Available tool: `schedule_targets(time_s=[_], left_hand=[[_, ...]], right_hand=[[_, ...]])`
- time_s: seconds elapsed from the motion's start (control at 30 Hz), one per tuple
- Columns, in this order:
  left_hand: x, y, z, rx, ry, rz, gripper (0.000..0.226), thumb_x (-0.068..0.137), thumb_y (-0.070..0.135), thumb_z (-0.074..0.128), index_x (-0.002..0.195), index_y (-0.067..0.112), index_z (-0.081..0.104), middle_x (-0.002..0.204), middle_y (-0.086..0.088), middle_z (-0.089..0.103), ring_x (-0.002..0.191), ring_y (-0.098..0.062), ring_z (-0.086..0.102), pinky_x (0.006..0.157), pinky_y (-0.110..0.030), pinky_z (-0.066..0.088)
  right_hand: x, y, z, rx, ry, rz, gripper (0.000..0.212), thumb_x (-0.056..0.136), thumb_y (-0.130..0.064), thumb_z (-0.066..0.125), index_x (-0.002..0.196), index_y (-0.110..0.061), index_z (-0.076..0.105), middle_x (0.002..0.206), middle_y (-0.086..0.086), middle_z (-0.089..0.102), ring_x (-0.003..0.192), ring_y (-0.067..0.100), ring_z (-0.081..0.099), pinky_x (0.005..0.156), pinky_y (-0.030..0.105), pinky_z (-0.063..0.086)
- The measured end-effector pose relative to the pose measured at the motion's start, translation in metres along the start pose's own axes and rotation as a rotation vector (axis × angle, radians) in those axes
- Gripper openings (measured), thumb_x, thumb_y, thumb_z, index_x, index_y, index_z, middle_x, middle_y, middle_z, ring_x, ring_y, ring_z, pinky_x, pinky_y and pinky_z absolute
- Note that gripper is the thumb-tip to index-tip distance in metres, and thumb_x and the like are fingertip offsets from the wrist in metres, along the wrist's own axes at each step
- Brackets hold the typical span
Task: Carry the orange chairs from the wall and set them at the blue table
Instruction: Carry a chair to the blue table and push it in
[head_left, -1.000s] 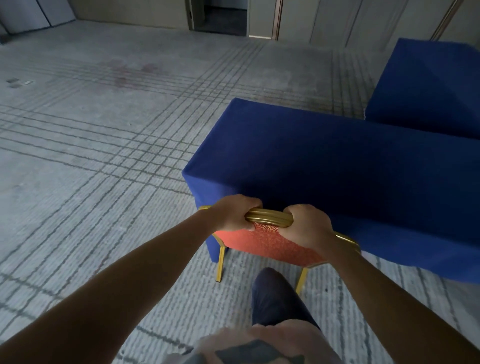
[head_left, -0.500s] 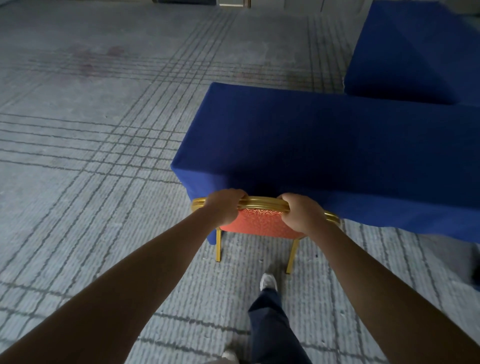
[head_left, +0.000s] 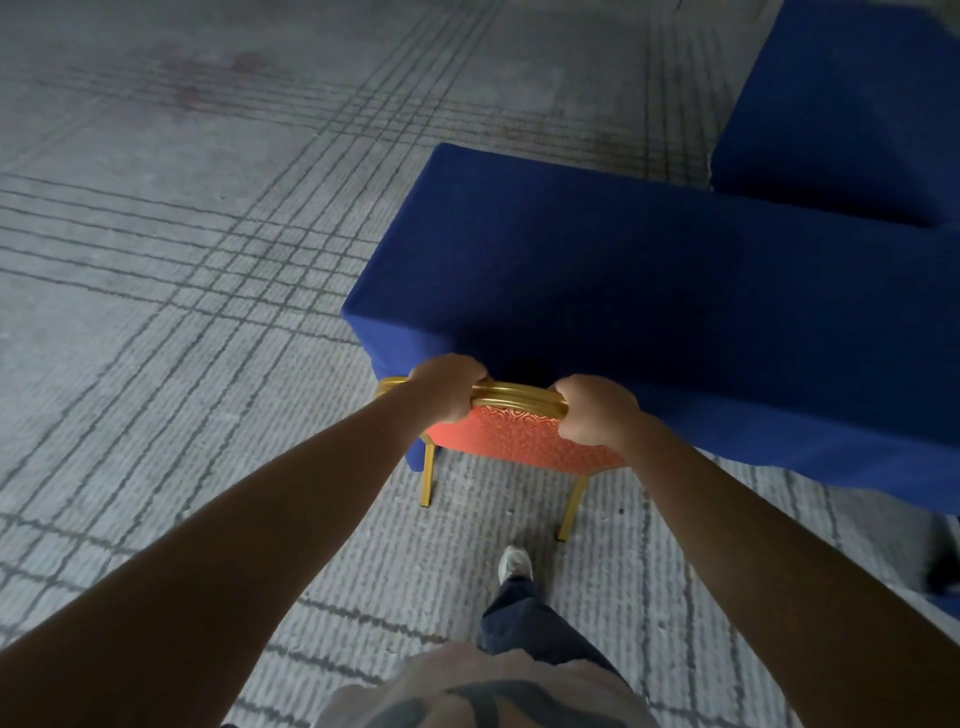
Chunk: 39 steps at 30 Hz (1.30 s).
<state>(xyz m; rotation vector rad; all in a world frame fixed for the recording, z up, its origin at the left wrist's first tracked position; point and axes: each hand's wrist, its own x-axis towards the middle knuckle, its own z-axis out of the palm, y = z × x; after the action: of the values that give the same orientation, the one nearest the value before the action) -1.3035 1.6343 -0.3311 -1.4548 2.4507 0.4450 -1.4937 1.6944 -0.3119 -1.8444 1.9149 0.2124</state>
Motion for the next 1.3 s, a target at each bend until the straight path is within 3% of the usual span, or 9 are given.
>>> schedule_targets(time_s=[0.1, 0.2, 0.33, 0.47, 0.73, 1.0, 1.1, 1.2, 1.3], left_hand=[[-0.012, 0.003, 0.005, -0.089, -0.016, -0.038, 0.066, 0.089, 0.01, 0.054, 0.148, 0.028, 0.032, 0.141, -0.003, 0.048, 0.124, -0.026, 0.051, 0.094, -0.038, 0.048], [-0.035, 0.004, 0.008, -0.16, 0.062, -0.066, 0.074, 0.09, 0.013, 0.056, 0.152, 0.028, 0.018, 0.152, -0.004, 0.035, 0.133, -0.026, 0.042, 0.099, -0.036, 0.045], [-0.066, 0.0, 0.009, -0.314, 0.201, -0.137, 0.065, 0.091, 0.022, 0.054, 0.149, 0.033, 0.028, 0.152, 0.003, 0.034, 0.131, -0.023, 0.046, 0.099, -0.038, 0.045], [-0.097, -0.001, 0.01, -0.429, 0.305, -0.171, 0.049, 0.091, 0.022, 0.054, 0.138, 0.032, 0.045, 0.138, 0.004, 0.051, 0.121, -0.022, 0.053, 0.092, -0.035, 0.049], [-0.158, 0.004, 0.032, -0.663, 0.284, -0.212, 0.044, 0.09, 0.018, 0.058, 0.134, 0.015, 0.052, 0.128, -0.006, 0.06, 0.113, -0.021, 0.059, 0.094, -0.033, 0.048], [-0.249, 0.004, 0.073, -0.778, 0.39, -0.555, 0.038, 0.087, 0.021, 0.06, 0.125, 0.017, 0.059, 0.12, -0.004, 0.064, 0.109, -0.022, 0.06, 0.095, -0.034, 0.047], [-0.294, 0.001, 0.098, -0.778, 0.412, -0.669, 0.039, 0.089, 0.025, 0.06, 0.127, 0.017, 0.057, 0.122, -0.003, 0.063, 0.112, -0.022, 0.058, 0.094, -0.029, 0.045], [-0.344, -0.005, 0.123, -0.818, 0.442, -0.812, 0.038, 0.089, 0.028, 0.062, 0.125, 0.018, 0.058, 0.121, -0.004, 0.064, 0.112, -0.023, 0.059, 0.096, -0.031, 0.046], [-0.396, -0.019, 0.144, -0.856, 0.462, -0.951, 0.037, 0.089, 0.029, 0.062, 0.124, 0.018, 0.059, 0.117, -0.003, 0.066, 0.11, -0.022, 0.06, 0.093, -0.029, 0.047]], right_hand=[[-0.012, -0.004, 0.013, 0.139, 0.063, 0.013, 0.049, 0.089, -0.02, 0.057, 0.137, -0.024, 0.047, 0.121, -0.001, 0.061, 0.111, 0.023, 0.059, 0.089, 0.037, 0.049], [-0.03, -0.011, 0.023, 0.205, 0.198, -0.005, 0.058, 0.089, -0.025, 0.061, 0.143, -0.019, 0.042, 0.133, 0.003, 0.054, 0.123, 0.025, 0.053, 0.102, 0.042, 0.044], [-0.062, -0.024, 0.028, 0.35, 0.315, -0.033, 0.06, 0.09, -0.023, 0.061, 0.146, -0.019, 0.039, 0.146, 0.005, 0.041, 0.13, 0.023, 0.045, 0.107, 0.038, 0.039], [-0.094, -0.037, 0.033, 0.398, 0.346, -0.057, 0.051, 0.09, -0.026, 0.061, 0.139, -0.023, 0.048, 0.142, -0.001, 0.048, 0.127, 0.019, 0.05, 0.104, 0.039, 0.043], [-0.13, -0.063, 0.057, 0.376, 0.144, -0.059, 0.058, 0.089, -0.032, 0.058, 0.144, -0.02, 0.043, 0.148, 0.001, 0.045, 0.134, 0.023, 0.043, 0.108, 0.042, 0.039], [-0.157, -0.097, 0.082, 0.335, 0.006, -0.235, 0.051, 0.086, -0.032, 0.061, 0.134, -0.017, 0.053, 0.133, 0.003, 0.057, 0.123, 0.024, 0.052, 0.101, 0.041, 0.044], [-0.165, -0.121, 0.104, 0.291, -0.054, -0.338, 0.054, 0.08, -0.04, 0.06, 0.129, -0.017, 0.056, 0.128, 0.001, 0.059, 0.123, 0.024, 0.054, 0.098, 0.04, 0.046], [-0.179, -0.154, 0.128, 0.235, -0.132, -0.435, 0.053, 0.087, -0.028, 0.062, 0.137, -0.012, 0.051, 0.139, 0.007, 0.053, 0.126, 0.023, 0.051, 0.101, 0.037, 0.044], [-0.193, -0.198, 0.151, 0.18, -0.203, -0.542, 0.049, 0.087, -0.024, 0.064, 0.133, -0.01, 0.053, 0.137, 0.01, 0.056, 0.126, 0.024, 0.052, 0.103, 0.035, 0.042]])
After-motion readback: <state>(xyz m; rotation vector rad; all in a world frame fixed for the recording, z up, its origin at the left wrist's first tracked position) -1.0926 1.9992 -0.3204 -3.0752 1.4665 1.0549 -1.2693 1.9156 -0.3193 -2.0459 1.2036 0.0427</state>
